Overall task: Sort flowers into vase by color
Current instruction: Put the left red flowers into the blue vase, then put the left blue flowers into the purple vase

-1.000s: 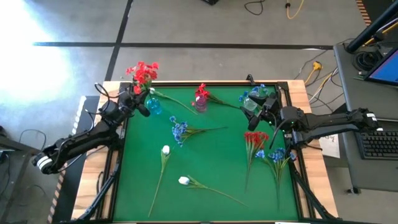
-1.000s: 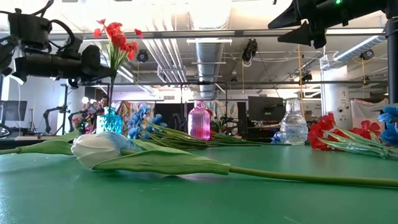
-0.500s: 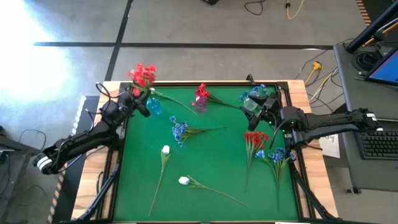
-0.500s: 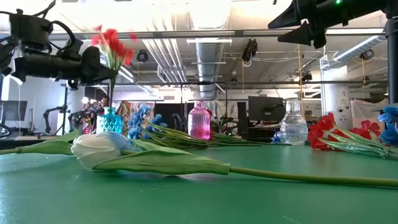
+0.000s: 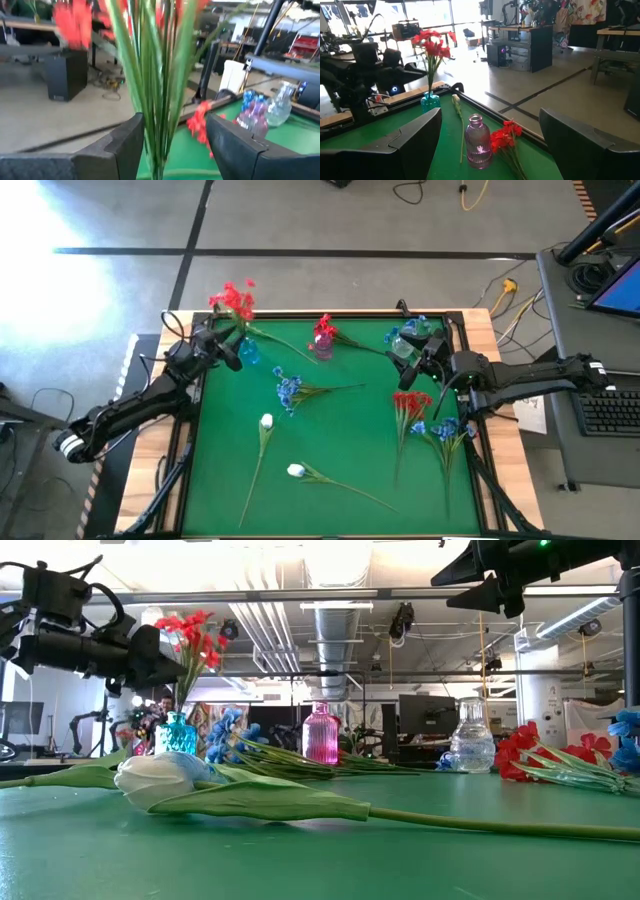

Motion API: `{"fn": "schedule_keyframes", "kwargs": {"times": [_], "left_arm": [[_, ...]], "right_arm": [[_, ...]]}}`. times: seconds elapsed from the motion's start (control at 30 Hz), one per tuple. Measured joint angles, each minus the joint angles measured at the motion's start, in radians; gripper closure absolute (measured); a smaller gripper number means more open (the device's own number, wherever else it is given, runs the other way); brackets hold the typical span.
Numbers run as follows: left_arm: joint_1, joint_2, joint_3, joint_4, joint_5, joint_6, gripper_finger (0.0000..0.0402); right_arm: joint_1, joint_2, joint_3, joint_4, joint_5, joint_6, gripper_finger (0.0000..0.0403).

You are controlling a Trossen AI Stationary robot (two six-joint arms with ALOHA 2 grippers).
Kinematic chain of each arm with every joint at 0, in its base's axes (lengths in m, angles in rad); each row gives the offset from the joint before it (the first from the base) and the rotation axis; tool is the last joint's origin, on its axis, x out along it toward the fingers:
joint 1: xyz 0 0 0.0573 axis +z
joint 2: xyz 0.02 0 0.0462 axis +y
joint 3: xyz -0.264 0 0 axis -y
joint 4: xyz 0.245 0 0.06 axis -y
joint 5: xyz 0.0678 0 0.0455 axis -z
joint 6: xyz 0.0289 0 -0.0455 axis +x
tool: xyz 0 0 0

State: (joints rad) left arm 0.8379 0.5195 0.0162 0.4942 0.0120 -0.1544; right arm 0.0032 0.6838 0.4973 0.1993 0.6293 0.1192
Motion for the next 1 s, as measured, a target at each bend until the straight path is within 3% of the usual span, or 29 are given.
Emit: {"fn": "schedule_keyframes", "kwargs": {"times": [0.27,0.4,0.57,0.73,1.0], "left_arm": [[0.000,-0.055,0.000,-0.136,0.005,-0.054,0.0203],[-0.001,-0.090,0.026,-0.222,0.055,-0.074,0.0202],[-0.008,-0.120,0.140,-0.480,0.129,-0.068,0.0202],[-0.040,-0.143,0.265,-0.815,0.134,-0.066,0.0202],[-0.100,-0.213,0.325,-0.816,0.134,-0.068,0.0202]], "right_arm": [[0.000,0.000,0.007,-0.009,-0.003,0.069,0.0077],[0.000,0.001,0.044,-0.072,-0.075,0.126,0.0077],[0.000,0.013,0.097,-0.177,-0.088,0.199,0.0077],[0.000,0.047,0.137,-0.263,-0.088,0.292,0.0077],[-0.007,0.079,0.189,-0.438,-0.134,0.583,0.0077]]}}
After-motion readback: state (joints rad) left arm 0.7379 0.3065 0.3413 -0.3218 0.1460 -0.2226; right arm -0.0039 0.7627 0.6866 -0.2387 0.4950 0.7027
